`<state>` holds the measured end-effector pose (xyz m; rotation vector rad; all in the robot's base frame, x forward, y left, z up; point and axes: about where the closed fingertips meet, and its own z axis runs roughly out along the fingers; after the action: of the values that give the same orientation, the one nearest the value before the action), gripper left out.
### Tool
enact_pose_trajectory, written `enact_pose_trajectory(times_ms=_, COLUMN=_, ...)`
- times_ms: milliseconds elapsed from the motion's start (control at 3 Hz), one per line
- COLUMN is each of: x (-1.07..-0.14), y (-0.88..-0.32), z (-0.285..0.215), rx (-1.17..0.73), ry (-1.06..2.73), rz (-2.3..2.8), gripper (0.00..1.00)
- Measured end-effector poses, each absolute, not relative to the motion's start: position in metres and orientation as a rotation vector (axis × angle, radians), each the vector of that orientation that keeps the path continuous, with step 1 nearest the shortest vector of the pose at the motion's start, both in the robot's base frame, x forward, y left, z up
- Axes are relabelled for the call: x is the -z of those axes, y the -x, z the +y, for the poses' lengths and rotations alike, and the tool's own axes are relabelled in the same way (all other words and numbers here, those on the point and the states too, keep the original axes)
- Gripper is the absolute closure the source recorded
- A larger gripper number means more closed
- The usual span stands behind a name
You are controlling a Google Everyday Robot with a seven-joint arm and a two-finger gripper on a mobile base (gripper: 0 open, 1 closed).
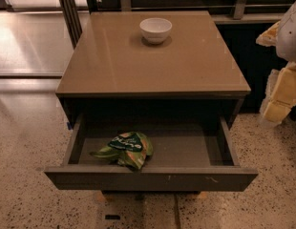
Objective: Pick green rice chip bag from top drawer and place on counter
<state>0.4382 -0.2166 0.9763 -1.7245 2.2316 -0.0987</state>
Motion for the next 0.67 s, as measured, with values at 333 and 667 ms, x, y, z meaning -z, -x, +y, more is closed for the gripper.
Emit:
enact_pose_trajectory(times_ms=333, x=-0.9763, y=-0.4382, z=-0.2166, rx=0.099, ry=1.724, rz=2.232, gripper=0.0)
enact_pose_trajectory(times_ms=667, x=-0.9763, y=-0.4382, z=-0.2166, rx=0.099, ry=1.724, rz=2.232, gripper=0.0)
